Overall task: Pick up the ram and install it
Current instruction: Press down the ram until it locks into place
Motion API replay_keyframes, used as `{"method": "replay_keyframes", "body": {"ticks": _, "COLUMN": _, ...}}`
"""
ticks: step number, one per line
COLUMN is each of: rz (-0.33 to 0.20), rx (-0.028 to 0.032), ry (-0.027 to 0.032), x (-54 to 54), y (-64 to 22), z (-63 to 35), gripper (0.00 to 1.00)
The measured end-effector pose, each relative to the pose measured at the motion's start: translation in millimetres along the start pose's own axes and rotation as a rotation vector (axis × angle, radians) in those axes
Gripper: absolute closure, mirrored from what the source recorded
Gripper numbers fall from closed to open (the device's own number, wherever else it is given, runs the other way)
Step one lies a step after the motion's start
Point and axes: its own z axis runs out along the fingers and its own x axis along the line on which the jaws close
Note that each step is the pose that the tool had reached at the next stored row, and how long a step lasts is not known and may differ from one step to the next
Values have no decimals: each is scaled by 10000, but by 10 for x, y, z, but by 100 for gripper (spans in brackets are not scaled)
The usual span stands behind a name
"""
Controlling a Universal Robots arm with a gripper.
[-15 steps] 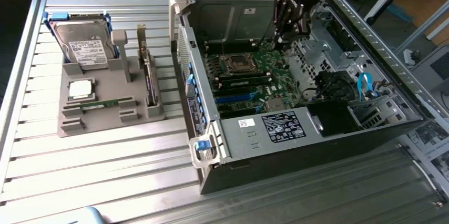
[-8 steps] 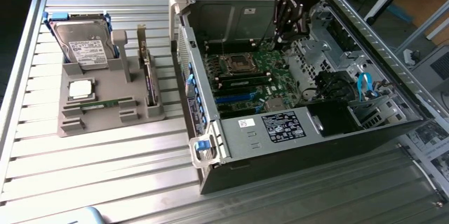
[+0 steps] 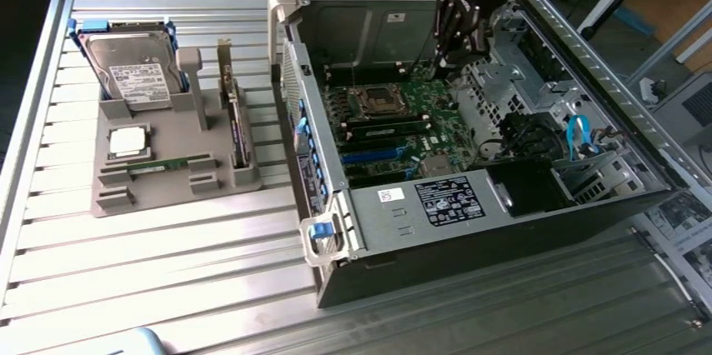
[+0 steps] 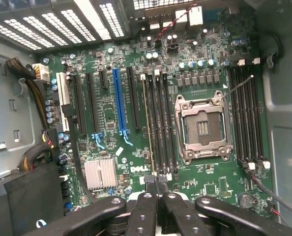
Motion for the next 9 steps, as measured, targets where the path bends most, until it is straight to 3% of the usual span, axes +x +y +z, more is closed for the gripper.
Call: {"method": "replay_keyframes", "body": {"ticks": 9, "rz": 425, "rx": -25, "ry": -9, "x": -9, "y": 5, "z": 0, "gripper": 89}}
